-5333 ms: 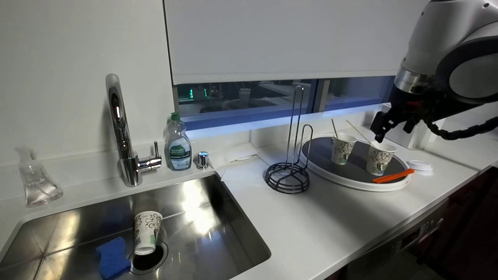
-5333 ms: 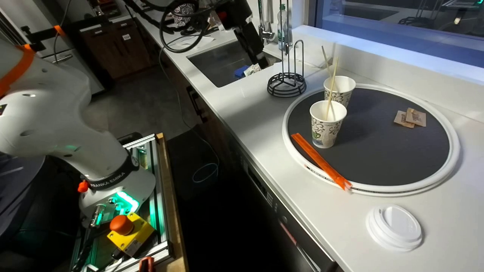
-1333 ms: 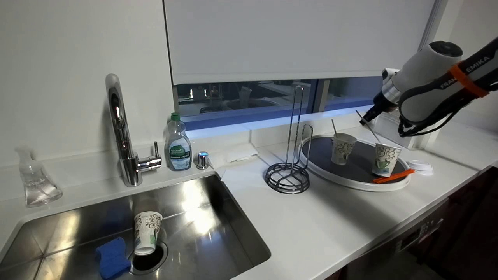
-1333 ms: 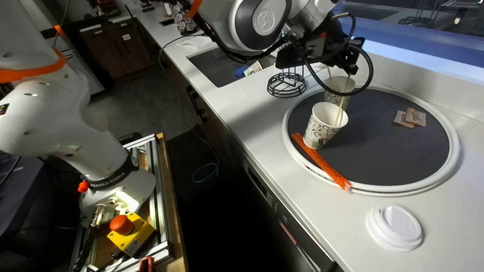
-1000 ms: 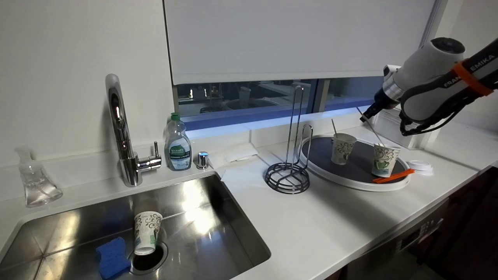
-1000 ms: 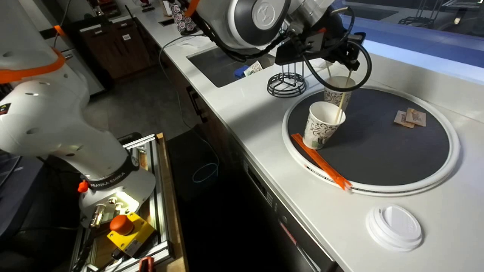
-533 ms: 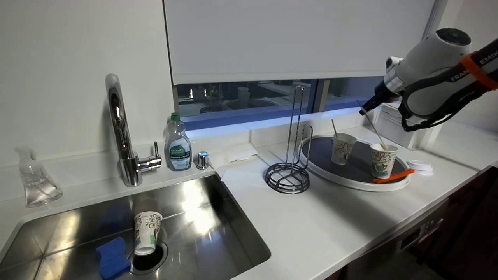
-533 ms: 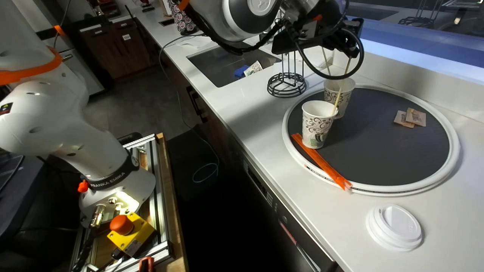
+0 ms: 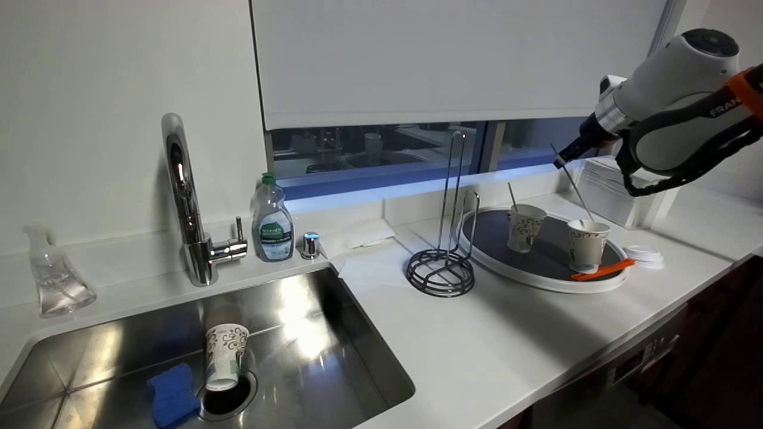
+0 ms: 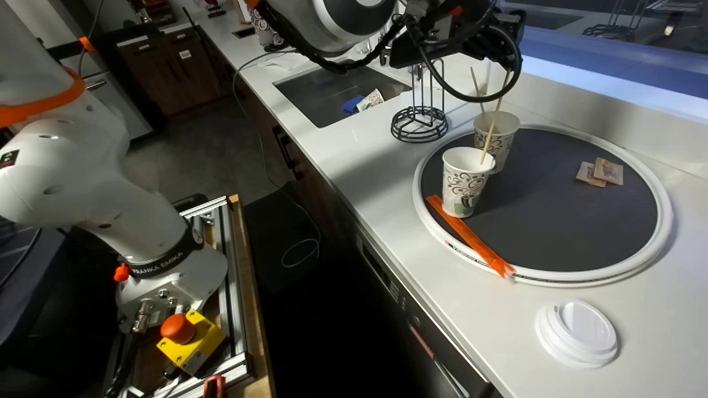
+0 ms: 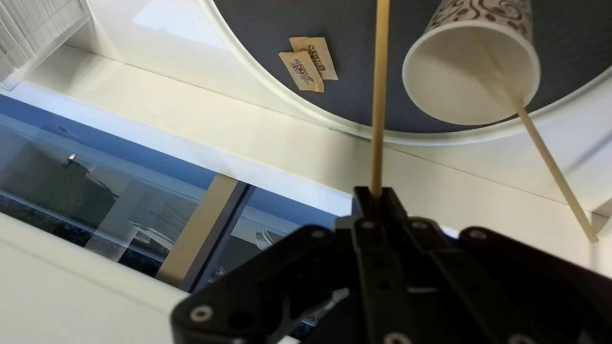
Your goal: Move the chopstick in the right cup to the tray, and then close the cup
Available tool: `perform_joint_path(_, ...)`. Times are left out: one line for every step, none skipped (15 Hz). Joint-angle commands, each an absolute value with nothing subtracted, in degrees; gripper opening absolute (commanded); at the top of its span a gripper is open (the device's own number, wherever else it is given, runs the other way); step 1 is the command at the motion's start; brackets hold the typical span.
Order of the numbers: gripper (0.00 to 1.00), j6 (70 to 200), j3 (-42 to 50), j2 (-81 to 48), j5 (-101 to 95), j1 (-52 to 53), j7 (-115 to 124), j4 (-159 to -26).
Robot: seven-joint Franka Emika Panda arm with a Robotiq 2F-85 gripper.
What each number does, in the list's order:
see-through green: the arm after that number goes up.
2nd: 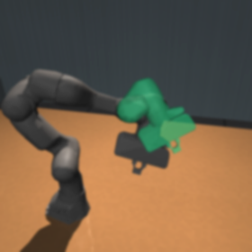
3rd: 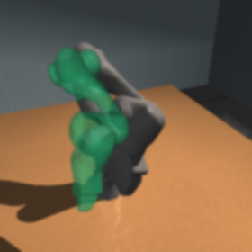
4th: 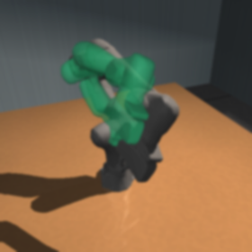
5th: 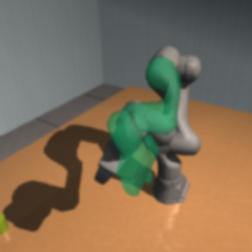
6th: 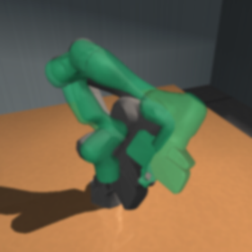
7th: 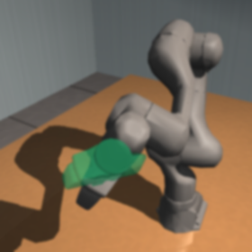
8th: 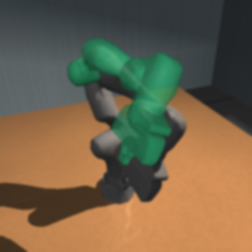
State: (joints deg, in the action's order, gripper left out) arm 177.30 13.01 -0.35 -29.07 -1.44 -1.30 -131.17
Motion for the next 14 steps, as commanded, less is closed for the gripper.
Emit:
perform_joint_path(0.02,175.21,13.44,4.18,-31.83,-1.94,1.44,-133.15)
perform_joint_path(0.02,174.96,13.47,4.95,-32.23,-2.28,1.97,-132.98)
perform_joint_path(0.02,174.85,13.42,5.73,-32.01,-2.55,1.84,-132.96)
perform_joint_path(0.02,174.78,13.44,6.21,-32.44,-3.09,2.08,-132.61)
perform_joint_path(0.02,174.63,13.35,6.57,-32.71,-3.65,2.15,-132.27)
perform_joint_path(0.02,174.44,13.3,6.38,-33.69,-4.55,2.19,-131.39)
perform_joint_path(0.02,173.97,13.33,6.03,-34.0,-4.96,1.03,-130.78)
perform_joint_path(0.02,172.68,13.15,5.14,-35.61,-5.98,1.36,-129.43)
perform_joint_path(0.02,172.08,13.27,4.46,-35.66,-6.07,0.48,-128.94)
perform_joint_path(0.02,171.99,13.22,3.18,-36.98,-6.78,0.98,-127.84)
perform_joint_path(0.02,171.89,13.41,1.79,-35.92,-6.37,-0.57,-127.31)
perform_joint_path(0.02,172.0,13.44,0.42,-36.08,-6.52,-0.98,-126.54)
perform_joint_path(0.02,171.95,13.44,-1.39,-35.86,-6.51,-1.54,-125.49)
perform_joint_path(0.02,172.51,13.46,-3.05,-34.48,-6.19,-3.08,-125.02)
